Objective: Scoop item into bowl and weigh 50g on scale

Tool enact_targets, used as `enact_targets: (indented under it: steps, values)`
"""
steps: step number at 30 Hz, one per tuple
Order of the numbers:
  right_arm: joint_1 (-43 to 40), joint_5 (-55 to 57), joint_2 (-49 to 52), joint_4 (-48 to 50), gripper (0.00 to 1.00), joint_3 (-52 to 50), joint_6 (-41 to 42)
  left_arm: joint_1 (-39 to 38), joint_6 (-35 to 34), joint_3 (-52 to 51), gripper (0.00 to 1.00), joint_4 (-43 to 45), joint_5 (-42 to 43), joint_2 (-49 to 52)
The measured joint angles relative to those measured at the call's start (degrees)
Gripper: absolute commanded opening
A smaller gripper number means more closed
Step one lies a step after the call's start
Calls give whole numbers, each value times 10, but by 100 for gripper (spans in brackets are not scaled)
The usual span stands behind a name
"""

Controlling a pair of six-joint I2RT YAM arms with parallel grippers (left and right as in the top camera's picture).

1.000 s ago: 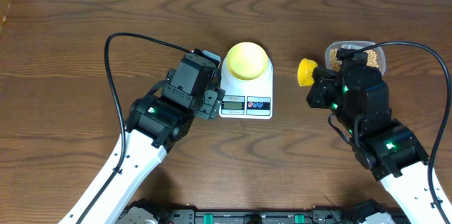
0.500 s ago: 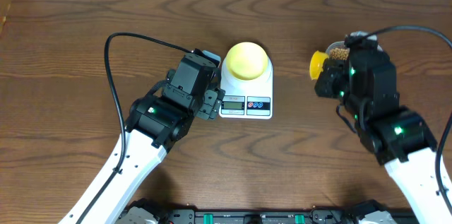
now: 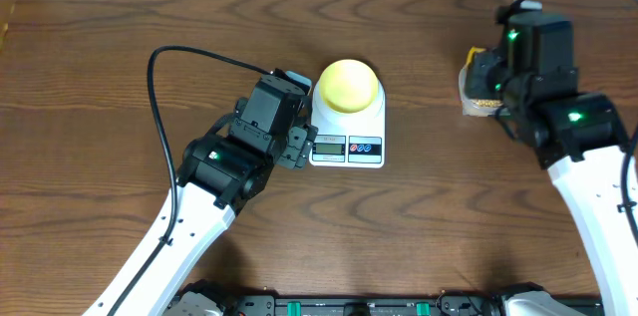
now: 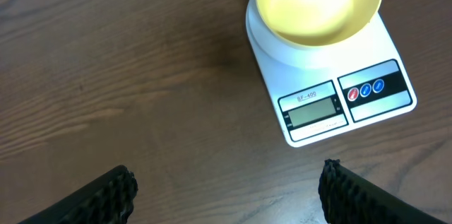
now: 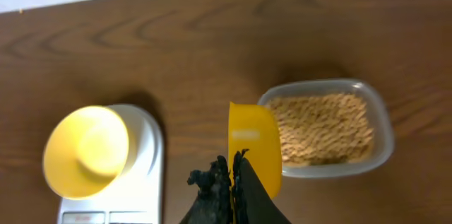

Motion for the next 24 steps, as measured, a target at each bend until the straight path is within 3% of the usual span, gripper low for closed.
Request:
enact_targets:
  steps: [24]
  values:
    - [-33,0,0,-26,1,16,12,0,0,0,85,0,0,0]
